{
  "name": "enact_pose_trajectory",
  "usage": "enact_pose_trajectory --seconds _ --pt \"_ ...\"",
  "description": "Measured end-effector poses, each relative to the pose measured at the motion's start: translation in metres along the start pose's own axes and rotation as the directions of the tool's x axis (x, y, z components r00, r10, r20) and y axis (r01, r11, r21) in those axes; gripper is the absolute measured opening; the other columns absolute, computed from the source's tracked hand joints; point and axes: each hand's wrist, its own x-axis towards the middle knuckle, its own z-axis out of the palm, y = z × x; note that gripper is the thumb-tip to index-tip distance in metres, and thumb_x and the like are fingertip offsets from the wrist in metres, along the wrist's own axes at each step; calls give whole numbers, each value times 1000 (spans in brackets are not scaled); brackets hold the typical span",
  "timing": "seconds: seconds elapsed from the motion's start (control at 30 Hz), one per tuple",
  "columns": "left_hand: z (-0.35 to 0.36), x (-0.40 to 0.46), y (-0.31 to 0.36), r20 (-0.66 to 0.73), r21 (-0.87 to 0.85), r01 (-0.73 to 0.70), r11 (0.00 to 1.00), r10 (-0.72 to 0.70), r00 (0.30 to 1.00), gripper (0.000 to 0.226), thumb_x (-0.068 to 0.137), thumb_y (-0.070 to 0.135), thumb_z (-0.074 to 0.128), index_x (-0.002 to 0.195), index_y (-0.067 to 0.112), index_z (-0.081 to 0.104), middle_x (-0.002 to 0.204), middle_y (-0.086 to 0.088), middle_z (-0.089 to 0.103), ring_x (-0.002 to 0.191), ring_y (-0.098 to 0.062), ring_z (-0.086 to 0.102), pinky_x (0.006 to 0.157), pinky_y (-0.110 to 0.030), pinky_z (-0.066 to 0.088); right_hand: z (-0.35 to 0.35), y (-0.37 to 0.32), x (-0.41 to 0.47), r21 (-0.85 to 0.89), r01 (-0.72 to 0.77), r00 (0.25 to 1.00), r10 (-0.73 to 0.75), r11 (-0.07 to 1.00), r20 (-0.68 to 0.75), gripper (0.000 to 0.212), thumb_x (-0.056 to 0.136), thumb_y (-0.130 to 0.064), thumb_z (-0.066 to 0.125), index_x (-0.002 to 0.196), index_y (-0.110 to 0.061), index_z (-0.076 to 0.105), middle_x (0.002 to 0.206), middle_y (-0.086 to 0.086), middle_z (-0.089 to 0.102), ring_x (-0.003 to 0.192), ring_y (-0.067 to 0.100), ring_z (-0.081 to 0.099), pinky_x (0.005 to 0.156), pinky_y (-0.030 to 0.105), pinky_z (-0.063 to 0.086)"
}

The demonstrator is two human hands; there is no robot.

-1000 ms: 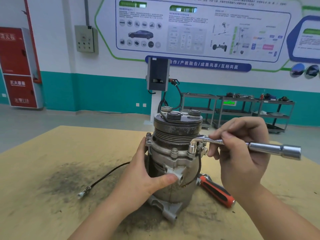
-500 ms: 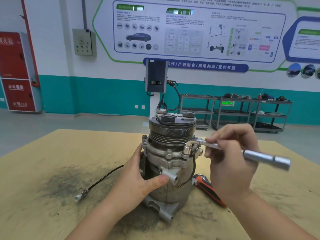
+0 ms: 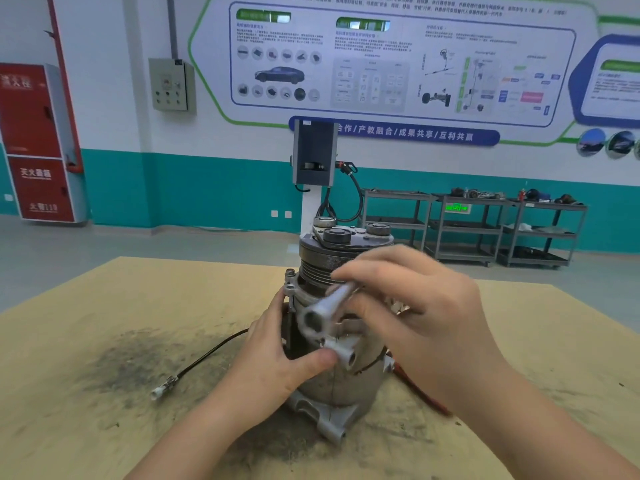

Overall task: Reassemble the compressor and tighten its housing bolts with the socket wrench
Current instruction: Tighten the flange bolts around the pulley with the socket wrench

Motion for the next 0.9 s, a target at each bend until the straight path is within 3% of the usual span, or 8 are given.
enact_pose_trajectory --seconds 0.07,0.13,0.2,0.27,0.33,0.4,0.6,0.9 --pt "0 0 -1 -8 2 7 1000 -7 1000 111 53 87 70 147 43 27 140 10 51 129 -22 49 100 -53 48 -6 6 2 80 -32 995 39 996 -91 11 90 -13 63 98 -15 70 92 -5 69 84 7 63 75 22 52" --pt "0 0 -2 -15 37 19 999 -18 1000 117 52 90 67 149 45 21 143 14 46 133 -16 45 105 -49 45 -8 10 5 350 -179 951 252 919 -177 15 92 -15 57 102 -24 59 87 -7 69 76 11 64 71 26 53" --pt "-1 0 -3 -13 59 24 998 -24 1000 119 51 92 64 150 46 18 145 18 44 134 -12 42 107 -46 43 -9 15 8 691 -300 807 561 658 -185 18 87 -8 50 100 -21 51 76 2 69 61 15 59 60 23 50" --pt "-1 0 -2 -10 57 13 998 -12 1000 117 52 92 64 150 45 20 145 18 44 133 -12 43 106 -46 45 -11 23 10 867 -354 614 787 351 -68 19 85 0 43 96 -14 49 64 4 67 52 15 53 50 21 46" --pt "-1 0 -2 -12 67 -2 998 3 1000 116 53 93 62 149 44 21 145 18 45 133 -12 44 105 -46 45 -10 29 10 922 -376 460 883 97 94 14 88 1 41 89 -10 50 61 5 65 49 14 51 47 22 45" --pt "-1 0 -3 -10 67 -7 998 7 1000 115 53 93 62 149 45 21 144 19 45 133 -12 45 105 -46 45 -5 32 9 924 -380 377 903 -51 205 12 88 -2 42 82 -9 49 60 6 64 47 15 49 46 22 44" --pt "0 0 -2 -13 77 -19 997 20 1000 113 55 93 60 149 46 21 145 21 45 134 -11 44 107 -47 43 -1 37 9 891 -418 355 870 -180 343 9 87 -4 41 82 -8 47 57 6 61 43 14 47 44 20 44" --pt "-1 -1 -2 -20 116 9 993 -7 1000 121 53 97 57 152 44 13 148 21 38 137 -8 36 109 -46 41 -4 43 10 883 -449 392 857 -139 335 10 87 -3 40 81 -8 47 57 7 62 44 15 48 44 21 45"
